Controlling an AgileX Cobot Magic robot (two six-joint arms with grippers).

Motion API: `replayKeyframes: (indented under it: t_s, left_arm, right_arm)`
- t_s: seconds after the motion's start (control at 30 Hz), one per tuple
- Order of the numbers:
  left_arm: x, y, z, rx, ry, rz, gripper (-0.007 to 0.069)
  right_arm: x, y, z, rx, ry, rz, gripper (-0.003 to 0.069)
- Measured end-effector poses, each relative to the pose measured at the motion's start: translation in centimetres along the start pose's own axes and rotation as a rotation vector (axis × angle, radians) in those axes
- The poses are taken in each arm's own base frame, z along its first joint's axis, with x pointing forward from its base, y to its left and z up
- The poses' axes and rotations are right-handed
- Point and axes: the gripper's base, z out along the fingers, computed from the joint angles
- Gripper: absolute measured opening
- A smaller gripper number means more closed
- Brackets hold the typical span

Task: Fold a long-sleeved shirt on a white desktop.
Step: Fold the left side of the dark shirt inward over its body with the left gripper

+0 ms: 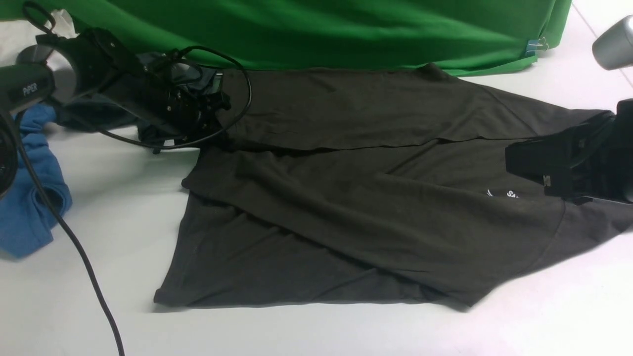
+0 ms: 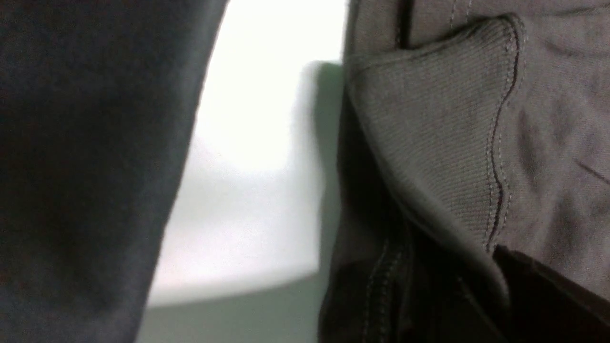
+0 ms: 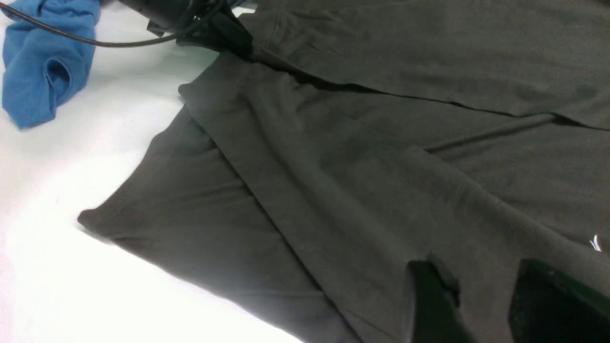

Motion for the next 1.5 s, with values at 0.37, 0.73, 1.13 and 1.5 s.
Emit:
replayKeyframes:
  t_s: [0.37,0.73,1.13,1.5]
  left_arm:
    - [-0.4,-0.6,-1.9,-0.028,-0.029,0.053,0.008]
    - [-0.8,-2.4,-5.2,-0.008,-0.066,0.095,0.008]
    - [2.2,-2.7,-7.3,-0.043,0.093,0.135,0.008]
    - [4.6,-1.3,-6.2,-0.086,0.131,0.135,0.0154]
  right_arm:
    - [0.0,0.0,0.0,0.0,0.0,0.0,0.024]
    - [0.0,0.0,0.0,0.0,0.0,0.0,0.024]
    - [-0.1,-0.3,0.0,0.03,-0.008,-0.041,0.0241]
    - [-0.1,-0.4,0.1,0.042,-0.004,-0.056,0.0241]
